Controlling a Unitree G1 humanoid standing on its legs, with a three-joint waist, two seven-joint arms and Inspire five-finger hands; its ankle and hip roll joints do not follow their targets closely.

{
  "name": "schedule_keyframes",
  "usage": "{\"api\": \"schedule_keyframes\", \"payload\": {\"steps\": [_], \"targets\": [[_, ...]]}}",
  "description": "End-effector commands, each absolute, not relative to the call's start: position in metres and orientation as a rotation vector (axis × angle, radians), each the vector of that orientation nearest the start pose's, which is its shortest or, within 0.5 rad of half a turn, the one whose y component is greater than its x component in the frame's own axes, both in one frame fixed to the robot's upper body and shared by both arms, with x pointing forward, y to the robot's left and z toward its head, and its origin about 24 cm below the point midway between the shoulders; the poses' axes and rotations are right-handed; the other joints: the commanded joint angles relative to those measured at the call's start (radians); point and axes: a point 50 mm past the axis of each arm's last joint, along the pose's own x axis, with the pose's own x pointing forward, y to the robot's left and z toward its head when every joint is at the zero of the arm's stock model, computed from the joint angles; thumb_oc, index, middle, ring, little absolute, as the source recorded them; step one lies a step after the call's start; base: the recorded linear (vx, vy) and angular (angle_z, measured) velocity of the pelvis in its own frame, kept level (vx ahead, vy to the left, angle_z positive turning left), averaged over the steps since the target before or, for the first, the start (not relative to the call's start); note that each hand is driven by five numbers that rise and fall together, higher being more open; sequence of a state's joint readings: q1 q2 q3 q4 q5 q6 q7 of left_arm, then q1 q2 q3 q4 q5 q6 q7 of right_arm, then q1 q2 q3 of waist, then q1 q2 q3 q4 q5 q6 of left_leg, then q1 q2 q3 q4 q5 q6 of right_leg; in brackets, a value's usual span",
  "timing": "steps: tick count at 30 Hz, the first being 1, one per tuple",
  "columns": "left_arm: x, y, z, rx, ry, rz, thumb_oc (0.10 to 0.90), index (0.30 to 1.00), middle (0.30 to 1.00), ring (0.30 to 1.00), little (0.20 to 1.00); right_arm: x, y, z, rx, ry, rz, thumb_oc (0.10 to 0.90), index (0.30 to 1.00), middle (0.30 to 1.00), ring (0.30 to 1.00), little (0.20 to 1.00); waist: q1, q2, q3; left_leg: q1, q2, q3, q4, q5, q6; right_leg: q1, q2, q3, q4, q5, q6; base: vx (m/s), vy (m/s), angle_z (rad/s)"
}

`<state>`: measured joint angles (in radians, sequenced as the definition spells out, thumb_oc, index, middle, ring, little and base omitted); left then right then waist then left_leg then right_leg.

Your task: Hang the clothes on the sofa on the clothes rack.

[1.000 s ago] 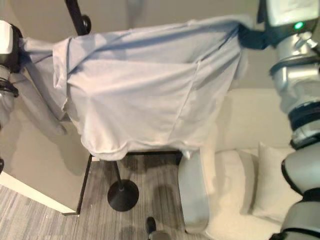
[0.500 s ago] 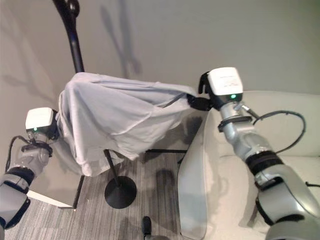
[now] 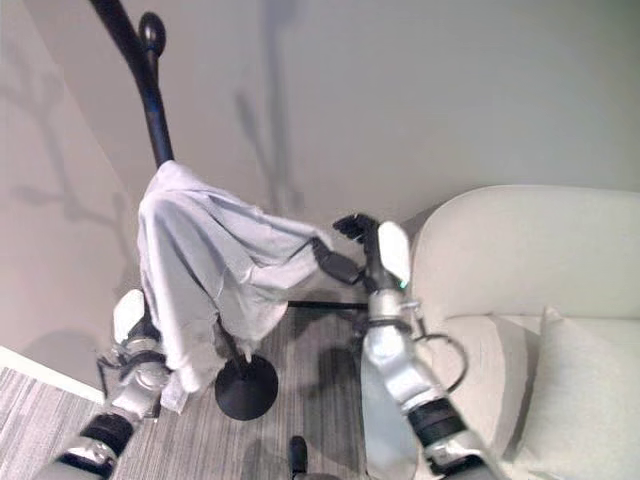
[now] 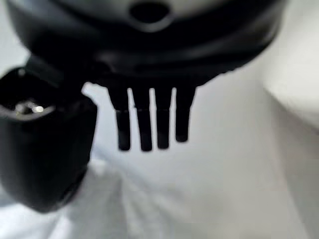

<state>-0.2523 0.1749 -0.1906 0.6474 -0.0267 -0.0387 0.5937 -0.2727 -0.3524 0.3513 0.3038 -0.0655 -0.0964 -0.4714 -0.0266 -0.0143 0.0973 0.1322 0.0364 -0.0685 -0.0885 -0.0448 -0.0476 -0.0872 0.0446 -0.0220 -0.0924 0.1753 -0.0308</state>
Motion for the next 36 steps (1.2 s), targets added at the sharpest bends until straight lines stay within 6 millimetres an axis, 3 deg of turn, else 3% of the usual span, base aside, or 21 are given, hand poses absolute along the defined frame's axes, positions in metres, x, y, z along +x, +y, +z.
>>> {"api": "schedule_keyframes", "payload": {"steps": [1, 2, 7, 11, 16, 17, 19, 22, 24, 25, 30, 34, 36], "targets": [[0.304, 0.179, 0.021, -0.104, 0.073, 0.376, 0.800, 0.900, 0.900, 0.900, 0.900, 0.301, -0.146, 0.075, -0.115, -0.188, 0.013, 0.800, 0.900, 0.900, 0.900, 0.900, -0.004, -0.050, -0.082, -0.050, -0.026, -0.017, 0.001, -0.018, 0.017, 0.078, -0.077, 0.068, 0.005, -0.143, 0.117, 0.00, 0.000, 0.00], [0.300, 0.168, 0.022, -0.182, 0.072, 0.305, 0.800, 0.900, 0.900, 0.900, 0.900, 0.296, -0.140, 0.067, -0.054, -0.143, 0.083, 0.800, 0.900, 0.900, 0.900, 0.900, -0.004, -0.052, -0.084, -0.049, -0.026, -0.016, 0.001, -0.017, 0.015, 0.080, -0.078, 0.069, 0.005, -0.141, 0.116, 0.00, 0.000, 0.00], [0.294, 0.173, 0.020, -0.231, 0.077, 0.302, 0.800, 0.900, 0.900, 0.900, 0.900, 0.294, -0.145, 0.065, -0.078, -0.128, 0.104, 0.800, 0.900, 0.900, 0.900, 0.900, -0.002, -0.052, -0.087, -0.044, -0.025, -0.014, 0.001, -0.018, 0.013, 0.085, -0.079, 0.072, 0.005, -0.142, 0.115, 0.02, 0.003, 0.01], [0.287, 0.185, 0.025, -0.279, 0.042, 0.365, 0.800, 0.900, 0.900, 0.900, 0.900, 0.287, -0.169, 0.059, -0.170, -0.105, 0.054, 0.800, 0.900, 0.900, 0.900, 0.900, -0.003, -0.050, -0.095, -0.039, -0.023, -0.012, 0.001, -0.020, 0.013, 0.090, -0.078, 0.075, 0.005, -0.142, 0.115, 0.00, 0.000, 0.00], [0.280, 0.189, 0.038, -0.328, -0.029, 0.320, 0.800, 0.900, 0.900, 0.900, 0.900, 0.277, -0.193, 0.063, -0.127, -0.090, 0.130, 0.800, 0.900, 0.900, 0.900, 0.900, -0.007, -0.052, -0.097, -0.041, -0.021, -0.013, 0.001, -0.019, 0.011, 0.088, -0.077, 0.076, 0.005, -0.143, 0.117, 0.00, 0.000, 0.00], [0.274, 0.188, 0.047, -0.342, -0.070, 0.220, 0.800, 0.900, 0.900, 0.900, 0.900, 0.274, -0.205, 0.079, -0.018, -0.135, 0.202, 0.800, 0.900, 0.900, 0.900, 0.900, -0.008, -0.050, -0.100, -0.040, -0.018, -0.011, 0.001, -0.018, 0.008, 0.088, -0.076, 0.076, 0.005, -0.143, 0.119, 0.00, 0.000, 0.00], [0.273, 0.190, 0.051, -0.337, -0.084, 0.199, 0.800, 0.900, 0.900, 0.900, 0.900, 0.274, -0.208, 0.086, 0.007, -0.159, 0.215, 0.800, 0.900, 0.900, 0.900, 0.900, -0.008, -0.049, -0.100, -0.039, -0.017, -0.010, 0.001, -0.019, 0.008, 0.088, -0.075, 0.078, 0.005, -0.143, 0.120, 0.00, -0.002, -0.02], [0.268, 0.199, 0.068, -0.309, -0.153, 0.110, 0.800, 0.900, 0.900, 0.900, 0.900, 0.274, -0.213, 0.119, 0.126, -0.273, 0.308, 0.800, 0.900, 0.900, 0.900, 0.900, -0.005, -0.045, -0.104, -0.036, -0.014, -0.004, 0.001, -0.018, 0.006, 0.089, -0.072, 0.080, 0.005, -0.143, 0.122, 0.00, -0.003, -0.03], [0.266, 0.200, 0.073, -0.301, -0.169, 0.081, 0.800, 0.900, 0.900, 0.900, 0.900, 0.274, -0.212, 0.125, 0.147, -0.288, 0.343, 0.800, 0.900, 0.900, 0.900, 0.900, -0.004, -0.045, -0.106, -0.035, -0.012, -0.003, 0.001, -0.018, 0.006, 0.090, -0.071, 0.080, 0.005, -0.143, 0.122, 0.00, 0.000, 0.00], [0.258, 0.208, 0.086, -0.274, -0.200, -0.051, 0.800, 0.900, 0.900, 0.900, 0.900, 0.269, -0.215, 0.140, 0.158, -0.303, 0.470, 0.800, 0.900, 0.900, 0.900, 0.900, 0.000, -0.043, -0.111, -0.033, -0.008, -0.003, 0.001, -0.016, 0.003, 0.094, -0.069, 0.077, 0.005, -0.146, 0.125, 0.00, 0.000, 0.00], [0.245, 0.226, 0.098, -0.300, -0.122, -0.282, 0.800, 0.900, 0.900, 0.900, 0.900, 0.259, -0.215, 0.146, 0.121, -0.191, 0.673, 0.800, 0.900, 0.900, 0.900, 0.900, 0.007, -0.037, -0.122, -0.030, 0.000, -0.002, 0.001, -0.009, -0.006, 0.103, -0.070, 0.058, 0.005, -0.149, 0.131, 0.00, -0.006, 0.02], [0.240, 0.235, 0.109, -0.358, -0.129, -0.324, 0.800, 0.900, 0.900, 0.900, 0.900, 0.256, -0.218, 0.147, 0.164, -0.163, 0.698, 0.800, 0.900, 0.900, 0.900, 0.900, 0.012, -0.039, -0.124, -0.029, 0.003, -0.006, 0.001, -0.004, -0.012, 0.108, -0.071, 0.045, 0.005, -0.150, 0.134, 0.00, -0.013, 0.04], [0.239, 0.236, 0.115, -0.475, -0.193, -0.317, 0.800, 0.900, 0.900, 0.900, 0.900, 0.252, -0.224, 0.152, 0.199, -0.191, 0.687, 0.800, 0.900, 0.900, 0.900, 0.900, 0.014, -0.043, -0.125, -0.029, 0.007, -0.008, 0.001, -0.002, -0.017, 0.113, -0.072, 0.038, 0.005, -0.155, 0.135, -0.01, -0.019, 0.14]]}}
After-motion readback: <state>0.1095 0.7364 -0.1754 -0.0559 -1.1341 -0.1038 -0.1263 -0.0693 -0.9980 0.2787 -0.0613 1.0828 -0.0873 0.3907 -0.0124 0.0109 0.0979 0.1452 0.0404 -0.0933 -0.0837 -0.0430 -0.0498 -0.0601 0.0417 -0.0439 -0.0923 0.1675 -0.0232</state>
